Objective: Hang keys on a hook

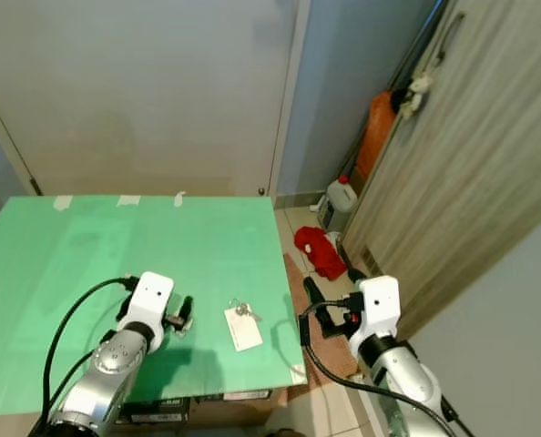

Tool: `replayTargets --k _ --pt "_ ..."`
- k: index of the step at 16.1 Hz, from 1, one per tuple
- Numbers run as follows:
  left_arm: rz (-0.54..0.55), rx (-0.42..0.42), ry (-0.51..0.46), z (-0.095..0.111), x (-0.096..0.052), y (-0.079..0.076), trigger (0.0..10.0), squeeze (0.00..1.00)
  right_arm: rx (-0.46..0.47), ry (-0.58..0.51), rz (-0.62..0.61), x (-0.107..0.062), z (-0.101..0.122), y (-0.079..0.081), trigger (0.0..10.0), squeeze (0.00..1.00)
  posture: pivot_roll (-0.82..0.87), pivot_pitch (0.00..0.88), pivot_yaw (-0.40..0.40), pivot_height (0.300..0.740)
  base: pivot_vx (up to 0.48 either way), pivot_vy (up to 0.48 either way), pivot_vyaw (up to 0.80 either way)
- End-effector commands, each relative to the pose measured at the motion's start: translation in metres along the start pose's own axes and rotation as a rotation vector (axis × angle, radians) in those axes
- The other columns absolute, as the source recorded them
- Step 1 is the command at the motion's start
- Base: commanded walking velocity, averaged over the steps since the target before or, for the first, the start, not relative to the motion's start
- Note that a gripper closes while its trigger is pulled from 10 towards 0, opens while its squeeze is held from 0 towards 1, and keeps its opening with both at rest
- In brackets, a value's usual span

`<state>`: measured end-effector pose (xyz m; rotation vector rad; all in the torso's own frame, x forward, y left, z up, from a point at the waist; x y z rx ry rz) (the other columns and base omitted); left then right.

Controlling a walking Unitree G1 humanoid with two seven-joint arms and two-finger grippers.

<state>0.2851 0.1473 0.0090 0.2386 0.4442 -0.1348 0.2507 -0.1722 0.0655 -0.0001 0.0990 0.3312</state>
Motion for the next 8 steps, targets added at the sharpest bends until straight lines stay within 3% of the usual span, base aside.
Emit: replayTargets --k 1,3,5,8 --pt "0.026 0.029 0.042 -0.01 0.0 0.0 10.0 0.0 -0.004 0.009 -0.013 -0.007 0.005 -0.009 10.0 0.0 -0.16 0.126 -0.133 0.717 0.0 0.0 0.0" --pt "0.067 0.048 0.07 -0.018 -0.002 0.004 10.0 0.0 -0.023 0.043 -0.01 -0.019 0.004 -0.015 10.0 0.0 -0.18 0.14 -0.147 0.717 0.0 0.0 0.0" --pt "0.012 0.03 0.076 -0.022 -0.012 -0.015 10.0 0.0 -0.039 0.083 -0.006 -0.031 0.0 -0.019 10.0 0.0 -0.18 0.148 -0.15 0.717 0.0 0.0 0.0" --pt "-0.004 0.015 0.104 -0.031 -0.02 -0.026 10.0 0.0 -0.037 0.086 -0.001 -0.028 0.004 -0.019 10.0 0.0 -0.18 0.153 -0.152 0.717 0.0 0.0 0.0"
Point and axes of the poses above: a point about 5 cm out from each wrist's last joint towards the gripper, its own x axis pointing out of the wrist towards the gripper, its own z axis along the axis of the wrist's last joint, y = z × x, the point moved 2 cm from there along x, pointing out of the wrist towards the gripper, and after that the axes turned 3 degrees about -x, right-handed, at the moved point
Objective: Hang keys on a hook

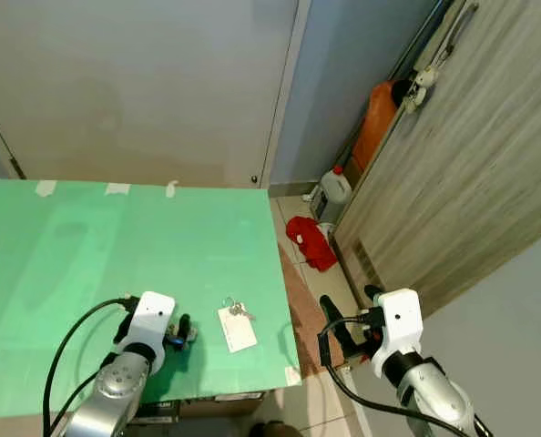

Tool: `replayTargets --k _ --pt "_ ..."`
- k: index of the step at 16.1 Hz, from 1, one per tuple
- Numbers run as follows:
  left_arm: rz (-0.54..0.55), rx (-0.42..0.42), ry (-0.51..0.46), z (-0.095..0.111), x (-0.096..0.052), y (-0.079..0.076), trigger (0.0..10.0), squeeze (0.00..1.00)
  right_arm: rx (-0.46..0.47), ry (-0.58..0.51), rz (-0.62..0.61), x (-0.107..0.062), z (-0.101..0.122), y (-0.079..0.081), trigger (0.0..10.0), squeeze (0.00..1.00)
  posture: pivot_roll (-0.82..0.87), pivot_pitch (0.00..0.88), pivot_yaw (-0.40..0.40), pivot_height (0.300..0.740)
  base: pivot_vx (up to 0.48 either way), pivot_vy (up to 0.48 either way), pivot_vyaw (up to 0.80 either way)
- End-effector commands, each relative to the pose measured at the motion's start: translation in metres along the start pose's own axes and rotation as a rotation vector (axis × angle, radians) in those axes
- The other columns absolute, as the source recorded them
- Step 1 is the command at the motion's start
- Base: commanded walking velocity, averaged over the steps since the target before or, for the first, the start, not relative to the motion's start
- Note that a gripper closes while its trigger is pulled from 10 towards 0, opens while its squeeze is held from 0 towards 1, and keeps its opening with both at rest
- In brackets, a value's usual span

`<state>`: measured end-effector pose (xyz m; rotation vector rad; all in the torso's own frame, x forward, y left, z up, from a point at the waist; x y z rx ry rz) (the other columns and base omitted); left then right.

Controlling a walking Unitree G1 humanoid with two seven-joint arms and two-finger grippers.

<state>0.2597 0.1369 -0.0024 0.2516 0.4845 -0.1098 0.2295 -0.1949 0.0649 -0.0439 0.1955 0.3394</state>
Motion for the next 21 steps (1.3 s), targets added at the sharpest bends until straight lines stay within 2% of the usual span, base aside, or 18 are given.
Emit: replayTargets --k 1,4,5,7,8,9,11,12,16,18,19,21 --pt "-0.03 0.017 0.059 -0.014 -0.003 -0.01 10.0 0.0 -0.009 -0.016 -0.009 -0.001 0.007 -0.005 10.0 0.0 -0.18 0.153 -0.152 0.717 0.0 0.0 0.0" --pt "0.002 0.026 0.024 -0.003 -0.009 -0.003 10.0 0.0 -0.003 -0.021 -0.008 0.001 0.009 -0.003 10.0 0.0 -0.17 0.14 -0.145 0.717 0.0 0.0 0.0" --pt "0.003 0.028 0.03 -0.006 -0.012 -0.003 10.0 0.0 -0.001 -0.019 -0.008 0.001 0.008 -0.003 10.0 0.0 -0.17 0.141 -0.148 0.717 0.0 0.0 0.0" --pt "0.004 0.042 0.07 -0.018 -0.009 -0.003 10.0 0.0 0.005 -0.014 -0.008 0.002 0.007 -0.003 10.0 0.0 -0.17 0.136 -0.152 0.717 0.0 0.0 0.0" --pt "0.027 0.061 0.061 -0.017 -0.006 0.004 10.0 0.0 0.004 -0.017 -0.002 0.004 0.008 -0.001 10.0 0.0 -0.17 0.128 -0.153 0.717 0.0 0.0 0.0" --pt "0.063 0.057 -0.009 -0.003 -0.005 0.015 10.0 0.0 0.003 -0.024 -0.002 0.006 0.009 -0.001 10.0 0.0 -0.16 0.123 -0.15 0.717 0.0 0.0 0.0" --pt "0.067 0.071 -0.074 0.012 -0.008 0.019 10.0 0.0 0.002 -0.032 -0.01 0.008 0.011 -0.003 10.0 0.0 -0.16 0.113 -0.141 0.717 0.0 0.0 0.0" --pt "0.056 0.12 -0.109 0.02 -0.009 0.018 10.0 0.0 0.007 -0.039 -0.019 0.011 0.011 -0.003 10.0 0.0 -0.15 0.106 -0.133 0.717 0.0 0.0 0.0" --pt "-0.012 0.151 -0.183 0.036 -0.014 0.006 10.0 0.0 0.021 -0.047 -0.022 0.014 0.009 0.002 10.0 0.0 -0.14 0.103 -0.115 0.717 0.0 0.0 0.0" --pt "-0.101 0.109 -0.218 0.047 -0.019 -0.009 10.0 0.0 0.026 -0.048 -0.025 0.015 0.008 0.004 10.0 0.0 -0.14 0.101 -0.106 0.717 0.0 0.0 0.0" --pt "-0.125 0.123 -0.224 0.049 -0.018 -0.014 10.0 0.0 0.028 -0.049 -0.027 0.015 0.008 0.005 10.0 0.0 -0.14 0.101 -0.104 0.717 0.0 0.0 0.0" --pt "-0.133 0.13 -0.199 0.046 -0.014 -0.014 10.0 0.0 0.033 -0.053 -0.03 0.016 0.007 0.006 10.0 0.0 -0.14 0.1 -0.099 0.717 0.0 0.0 0.0"
Point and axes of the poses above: a point about 5 cm out from each wrist's last joint towards the gripper, its own x axis pointing out of the wrist towards the gripper, its own z axis along the axis of the wrist's last joint, y = z × x, the point moved 2 cm from there along x, pointing out of the wrist towards the gripper, and after that the axes turned 3 degrees about -x, right-handed, at the moved point
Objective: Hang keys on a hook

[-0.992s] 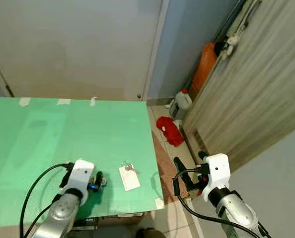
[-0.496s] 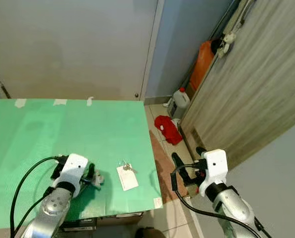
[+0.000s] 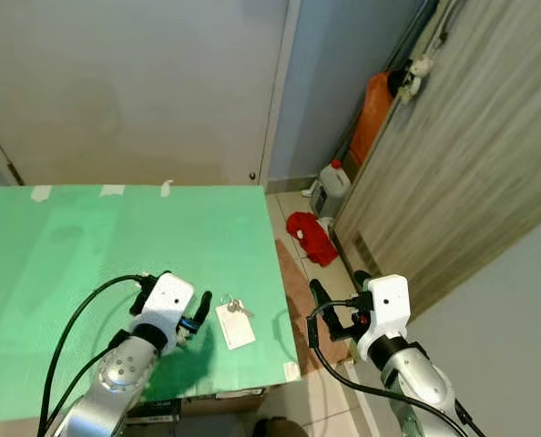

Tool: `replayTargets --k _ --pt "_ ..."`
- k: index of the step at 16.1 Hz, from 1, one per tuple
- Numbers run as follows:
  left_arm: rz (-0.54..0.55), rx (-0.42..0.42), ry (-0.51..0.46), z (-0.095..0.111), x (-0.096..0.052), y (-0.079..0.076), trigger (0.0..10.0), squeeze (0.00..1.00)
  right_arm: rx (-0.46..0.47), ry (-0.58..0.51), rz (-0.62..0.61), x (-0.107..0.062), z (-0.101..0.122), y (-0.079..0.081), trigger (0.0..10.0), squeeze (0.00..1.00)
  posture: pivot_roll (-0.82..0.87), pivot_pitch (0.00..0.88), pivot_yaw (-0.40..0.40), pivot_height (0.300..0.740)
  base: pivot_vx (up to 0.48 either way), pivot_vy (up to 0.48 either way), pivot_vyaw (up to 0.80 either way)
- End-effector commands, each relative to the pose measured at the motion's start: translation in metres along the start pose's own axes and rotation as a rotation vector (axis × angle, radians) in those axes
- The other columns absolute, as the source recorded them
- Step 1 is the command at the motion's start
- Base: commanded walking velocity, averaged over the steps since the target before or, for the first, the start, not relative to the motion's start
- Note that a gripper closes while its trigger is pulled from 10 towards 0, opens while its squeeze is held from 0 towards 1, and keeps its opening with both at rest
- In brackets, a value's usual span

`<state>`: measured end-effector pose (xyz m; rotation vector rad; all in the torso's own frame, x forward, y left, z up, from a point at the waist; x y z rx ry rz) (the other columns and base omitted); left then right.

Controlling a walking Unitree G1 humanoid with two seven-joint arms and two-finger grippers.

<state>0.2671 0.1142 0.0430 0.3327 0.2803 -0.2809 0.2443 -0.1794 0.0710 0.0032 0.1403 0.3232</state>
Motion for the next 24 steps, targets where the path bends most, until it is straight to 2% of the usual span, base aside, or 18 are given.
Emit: replayTargets --k 1,3,6,9,10,15,17,19,22,23,24 --pt "-0.022 -0.003 0.048 -0.008 0.001 -0.004 10.0 0.0 -0.003 0.009 -0.019 -0.003 -0.004 -0.003 10.0 0.0 -0.14 0.1 -0.095 0.717 0.0 0.0 0.0" --pt "-0.022 -0.014 0.113 -0.018 0.0 -0.005 10.0 0.0 0.003 0.01 -0.022 -0.004 -0.005 -0.002 10.0 0.0 -0.15 0.108 -0.092 0.717 0.0 0.0 0.0" --pt "-0.04 -0.021 0.131 -0.022 -0.001 -0.007 10.0 0.0 0.005 0.01 -0.025 -0.005 -0.004 -0.001 10.0 0.0 -0.15 0.122 -0.092 0.717 0.0 0.0 0.0" --pt "-0.073 -0.057 0.171 -0.027 0.004 -0.009 10.0 0.0 0.009 0.018 -0.024 -0.006 -0.006 -0.001 10.0 0.0 -0.15 0.126 -0.095 0.717 0.0 0.0 0.0" --pt "-0.116 -0.066 0.217 -0.033 0.006 -0.014 10.0 0.0 0.022 0.023 -0.027 -0.007 -0.006 0.0 10.0 0.0 -0.16 0.128 -0.094 0.717 0.0 0.0 0.0" --pt "-0.1 -0.058 0.267 -0.039 0.015 -0.011 10.0 0.0 0.027 0.025 -0.027 -0.008 -0.006 0.0 10.0 0.0 -0.17 0.14 -0.087 0.717 0.0 0.0 0.0" --pt "-0.126 -0.122 0.395 -0.05 0.01 -0.017 10.0 0.0 0.028 0.03 -0.034 -0.01 -0.006 -0.002 10.0 0.0 -0.17 0.137 -0.083 0.717 0.0 0.0 0.0" --pt "-0.141 -0.101 0.371 -0.044 0.011 -0.019 10.0 0.0 0.029 0.033 -0.036 -0.011 -0.007 -0.001 10.0 0.0 -0.17 0.138 -0.084 0.717 0.0 0.0 0.0" --pt "-0.143 -0.136 0.431 -0.054 0.009 -0.019 10.0 0.0 0.03 0.034 -0.032 -0.009 -0.007 0.0 10.0 0.0 -0.16 0.138 -0.084 0.717 0.0 0.0 0.0" --pt "-0.136 -0.122 0.44 -0.057 0.009 -0.016 0.0 0.0 0.03 0.035 -0.032 -0.009 -0.007 0.0 10.0 0.0 -0.16 0.139 -0.084 0.717 0.0 0.0 0.0" --pt "-0.132 -0.104 0.453 -0.061 0.01 -0.013 0.0 0.0 0.03 0.035 -0.032 -0.009 -0.007 0.0 10.0 0.0 -0.16 0.134 -0.085 0.717 0.0 0.0 0.0"
Point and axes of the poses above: a point about 5 cm out from each wrist's last joint towards the gripper, its own x axis pointing out of the wrist towards the gripper, its own z axis along the axis of the wrist's last joint, y = z × x, the point moved 2 cm from there along x, pointing out of the wrist towards the gripper, and after that the axes turned 3 degrees about -x, right-handed, at the moved point
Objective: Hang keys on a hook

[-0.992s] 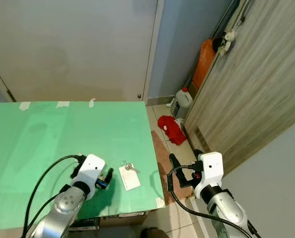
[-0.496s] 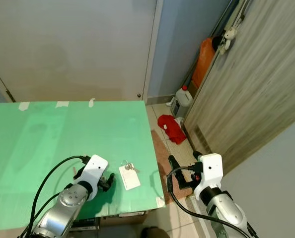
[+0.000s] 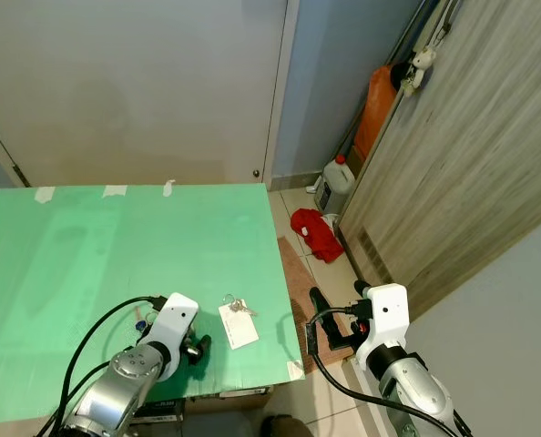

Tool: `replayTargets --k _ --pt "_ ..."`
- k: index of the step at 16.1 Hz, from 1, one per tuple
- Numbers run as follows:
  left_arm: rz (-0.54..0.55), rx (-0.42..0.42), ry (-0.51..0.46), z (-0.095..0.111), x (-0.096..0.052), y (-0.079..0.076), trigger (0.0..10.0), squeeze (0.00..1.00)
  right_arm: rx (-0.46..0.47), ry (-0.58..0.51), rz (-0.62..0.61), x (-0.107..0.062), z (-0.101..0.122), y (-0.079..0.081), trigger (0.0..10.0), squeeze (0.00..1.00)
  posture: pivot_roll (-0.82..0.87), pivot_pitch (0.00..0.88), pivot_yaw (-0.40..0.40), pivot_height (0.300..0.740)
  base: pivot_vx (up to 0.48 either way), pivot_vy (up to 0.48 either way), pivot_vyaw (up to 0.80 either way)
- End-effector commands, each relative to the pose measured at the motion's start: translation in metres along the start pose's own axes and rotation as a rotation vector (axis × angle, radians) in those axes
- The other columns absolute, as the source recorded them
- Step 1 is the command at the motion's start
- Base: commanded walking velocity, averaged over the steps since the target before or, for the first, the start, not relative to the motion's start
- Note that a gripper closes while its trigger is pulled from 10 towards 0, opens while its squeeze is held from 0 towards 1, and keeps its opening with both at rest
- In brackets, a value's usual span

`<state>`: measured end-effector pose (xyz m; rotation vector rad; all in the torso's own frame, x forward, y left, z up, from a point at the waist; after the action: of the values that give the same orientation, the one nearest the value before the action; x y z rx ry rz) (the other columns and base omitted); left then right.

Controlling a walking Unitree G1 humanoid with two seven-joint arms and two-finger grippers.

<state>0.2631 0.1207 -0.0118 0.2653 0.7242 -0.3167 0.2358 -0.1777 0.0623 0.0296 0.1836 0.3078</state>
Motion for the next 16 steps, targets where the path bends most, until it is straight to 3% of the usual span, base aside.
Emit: replayTargets --k 1,2,3,7,10,12,16 --pt "0.011 0.02 0.043 -0.012 0.003 0.002 0.0 0.0 -0.003 -0.003 -0.017 -0.003 0.002 -0.004 10.0 0.0 -0.16 0.13 -0.084 0.717 0.0 0.0 0.0" --pt "0.01 0.073 0.04 -0.014 0.003 0.004 0.0 0.0 -0.002 -0.003 -0.016 -0.002 0.002 -0.003 10.0 0.0 -0.16 0.123 -0.081 0.717 0.0 0.0 0.0" --pt "-0.046 0.053 0.011 -0.012 0.003 -0.001 0.0 0.0 -0.002 -0.006 -0.015 -0.001 0.002 -0.002 10.0 0.0 -0.16 0.123 -0.081 0.717 0.0 0.0 0.0" --pt "-0.063 0.055 -0.007 -0.009 0.006 -0.002 0.0 0.0 -0.004 -0.009 -0.011 0.001 0.004 -0.003 10.0 0.0 -0.16 0.119 -0.087 0.717 0.0 0.0 0.0" --pt "-0.037 0.031 -0.152 0.019 0.001 0.009 0.0 0.0 -0.01 -0.015 -0.007 0.004 0.007 -0.004 10.0 0.0 -0.15 0.116 -0.089 0.717 0.0 0.0 0.0" --pt "-0.024 0.025 -0.288 0.055 -0.015 0.018 0.0 0.0 -0.009 -0.016 0.002 0.006 0.006 -0.002 10.0 0.0 -0.14 0.11 -0.091 0.717 0.0 0.0 0.0" --pt "-0.013 0.003 -0.395 0.079 -0.03 0.024 0.0 0.0 -0.003 -0.011 0.007 0.008 0.003 0.0 10.0 0.0 -0.12 0.095 -0.086 0.717 0.0 0.0 0.0"
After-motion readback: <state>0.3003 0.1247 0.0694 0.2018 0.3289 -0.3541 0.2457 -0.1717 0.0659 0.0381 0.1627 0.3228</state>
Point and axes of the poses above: a point about 5 cm out from each wrist's last joint towards the gripper, its own x axis pointing out of the wrist towards the gripper, its own z axis along the axis of the wrist's last joint, y = z × x, the point moved 2 cm from there along x, pointing out of the wrist towards the gripper, and after that the axes turned 3 degrees about -x, right-handed, at the moved point
